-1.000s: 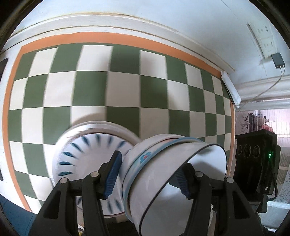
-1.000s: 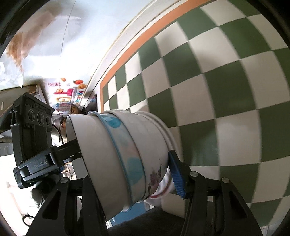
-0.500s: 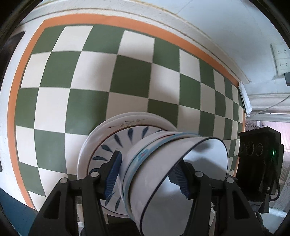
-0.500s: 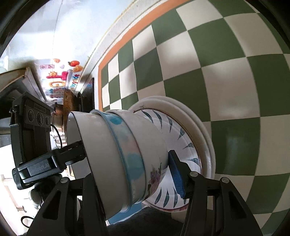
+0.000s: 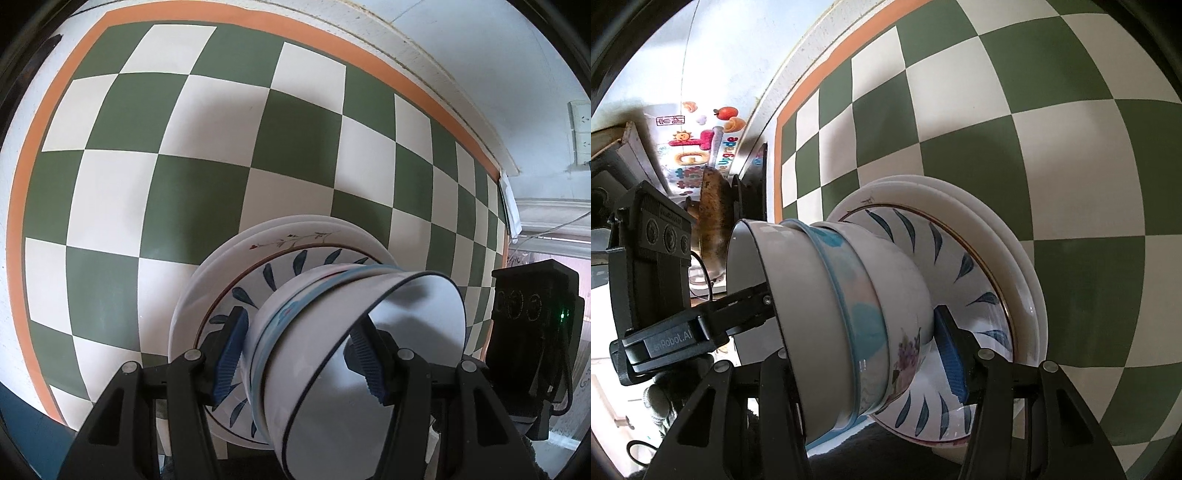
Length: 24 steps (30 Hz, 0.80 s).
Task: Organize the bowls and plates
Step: 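Lift the bowl stack with both grippers and carry it over the plates, then lower the bowl stack onto the plate stack and open both grippers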
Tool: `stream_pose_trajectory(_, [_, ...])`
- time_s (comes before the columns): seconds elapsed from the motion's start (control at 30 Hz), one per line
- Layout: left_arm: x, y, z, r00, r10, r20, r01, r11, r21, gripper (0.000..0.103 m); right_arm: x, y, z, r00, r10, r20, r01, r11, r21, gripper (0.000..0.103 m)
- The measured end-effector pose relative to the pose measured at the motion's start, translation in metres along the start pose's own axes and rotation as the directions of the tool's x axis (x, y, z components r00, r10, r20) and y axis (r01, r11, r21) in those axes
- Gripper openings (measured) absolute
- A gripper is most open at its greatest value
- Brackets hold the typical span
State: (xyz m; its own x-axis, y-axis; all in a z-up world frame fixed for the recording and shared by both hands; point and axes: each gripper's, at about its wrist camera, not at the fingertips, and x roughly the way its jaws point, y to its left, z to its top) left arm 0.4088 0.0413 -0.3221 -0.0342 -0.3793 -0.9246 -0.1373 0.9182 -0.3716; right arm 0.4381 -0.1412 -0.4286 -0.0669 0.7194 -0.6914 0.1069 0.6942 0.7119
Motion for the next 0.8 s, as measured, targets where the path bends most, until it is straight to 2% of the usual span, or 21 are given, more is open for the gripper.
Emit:
stream_pose_trajectory(0.57, [-0.009,0.001,-0.01,0.999,0.03,0.024,-0.031,0.999,0.03,0.052,0.001,0.003,-0.004,1.0,-0.028,0.0,0.028,1.0,-0.011,0.056])
stream_pose_trajectory(0.8, [-0.023,-0.005,-0.023,0.994,0.08,0.08,-0.085,0.995,0.059,0.053,-0.011,0.018,-0.012,0.993,-0.112,0.047,0.114,0.992,-0.061,0.056])
